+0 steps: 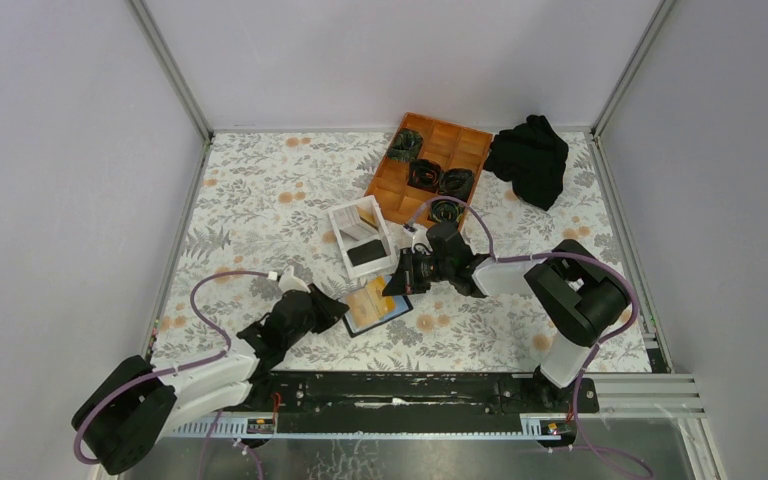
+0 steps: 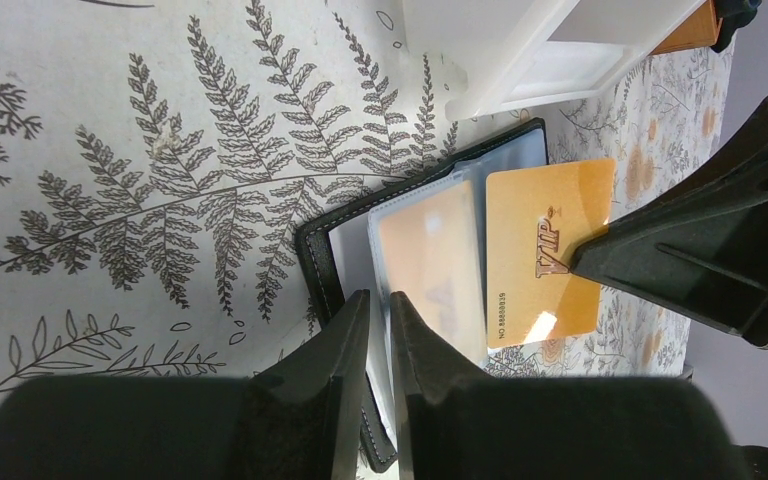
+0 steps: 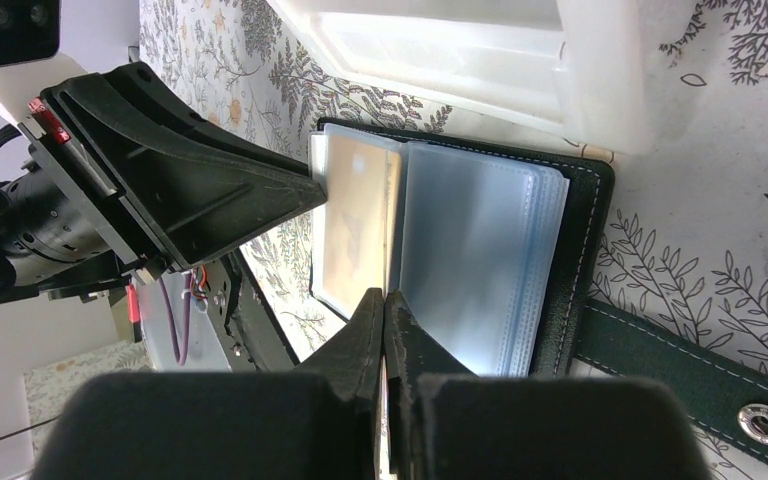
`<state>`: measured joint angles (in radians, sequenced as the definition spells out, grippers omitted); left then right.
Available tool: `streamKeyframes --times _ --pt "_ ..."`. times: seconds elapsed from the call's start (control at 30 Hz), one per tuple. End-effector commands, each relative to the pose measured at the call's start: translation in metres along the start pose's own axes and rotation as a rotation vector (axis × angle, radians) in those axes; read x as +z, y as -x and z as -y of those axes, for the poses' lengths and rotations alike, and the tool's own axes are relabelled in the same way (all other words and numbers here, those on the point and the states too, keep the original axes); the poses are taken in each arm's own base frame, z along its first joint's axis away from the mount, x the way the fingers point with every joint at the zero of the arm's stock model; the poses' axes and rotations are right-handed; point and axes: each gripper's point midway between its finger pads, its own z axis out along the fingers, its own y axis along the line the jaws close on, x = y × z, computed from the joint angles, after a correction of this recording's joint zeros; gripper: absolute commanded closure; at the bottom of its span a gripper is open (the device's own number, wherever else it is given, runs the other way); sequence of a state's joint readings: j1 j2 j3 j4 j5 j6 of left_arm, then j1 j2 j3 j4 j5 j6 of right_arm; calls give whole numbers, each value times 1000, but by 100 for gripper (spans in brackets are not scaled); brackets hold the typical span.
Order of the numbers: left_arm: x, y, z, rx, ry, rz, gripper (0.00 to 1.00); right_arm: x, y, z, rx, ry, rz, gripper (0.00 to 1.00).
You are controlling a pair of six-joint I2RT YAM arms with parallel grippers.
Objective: Put the credit cards into the card holder
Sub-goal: Insert the credit card into the card holder.
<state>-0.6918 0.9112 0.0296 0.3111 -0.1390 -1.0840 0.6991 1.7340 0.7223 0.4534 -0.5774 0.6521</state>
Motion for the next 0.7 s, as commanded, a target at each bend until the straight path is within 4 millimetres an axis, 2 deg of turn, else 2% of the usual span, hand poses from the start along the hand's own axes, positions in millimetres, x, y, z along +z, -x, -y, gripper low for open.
streamKeyframes --times 0.0,0.67 --pt "2 4 2 19 2 12 80 0 16 -15 -33 47 30 100" --pt "3 4 3 15 -6 9 80 9 1 1 14 22 7 100"
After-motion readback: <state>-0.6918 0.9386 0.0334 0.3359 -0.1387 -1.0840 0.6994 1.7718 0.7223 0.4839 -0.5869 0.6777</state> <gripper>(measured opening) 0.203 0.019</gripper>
